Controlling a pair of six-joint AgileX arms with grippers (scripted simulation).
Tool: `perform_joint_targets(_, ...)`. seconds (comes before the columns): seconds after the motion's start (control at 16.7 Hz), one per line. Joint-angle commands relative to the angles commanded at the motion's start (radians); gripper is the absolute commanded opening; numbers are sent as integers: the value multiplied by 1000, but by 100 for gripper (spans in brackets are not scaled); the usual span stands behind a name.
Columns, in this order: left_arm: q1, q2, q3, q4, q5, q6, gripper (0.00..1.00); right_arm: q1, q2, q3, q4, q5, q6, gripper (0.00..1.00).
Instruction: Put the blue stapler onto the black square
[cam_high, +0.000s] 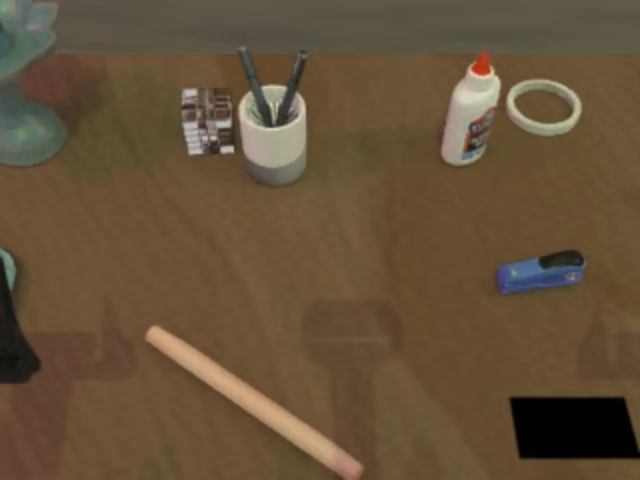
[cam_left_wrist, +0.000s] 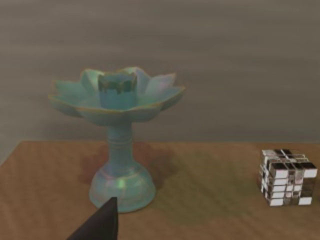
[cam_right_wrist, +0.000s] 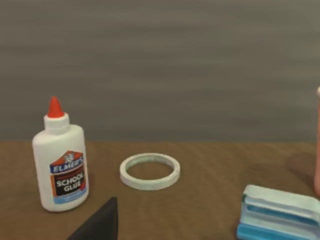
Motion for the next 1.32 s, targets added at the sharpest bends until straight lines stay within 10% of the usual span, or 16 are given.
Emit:
perform_joint_targets(0.48, 0, 0, 0, 0, 0, 0, 100, 38, 219, 214, -144, -6, -188, 100)
perform_joint_targets(1.32, 0, 0, 0, 0, 0, 0, 100, 198, 1655, 1295, -922, 5, -1156, 100)
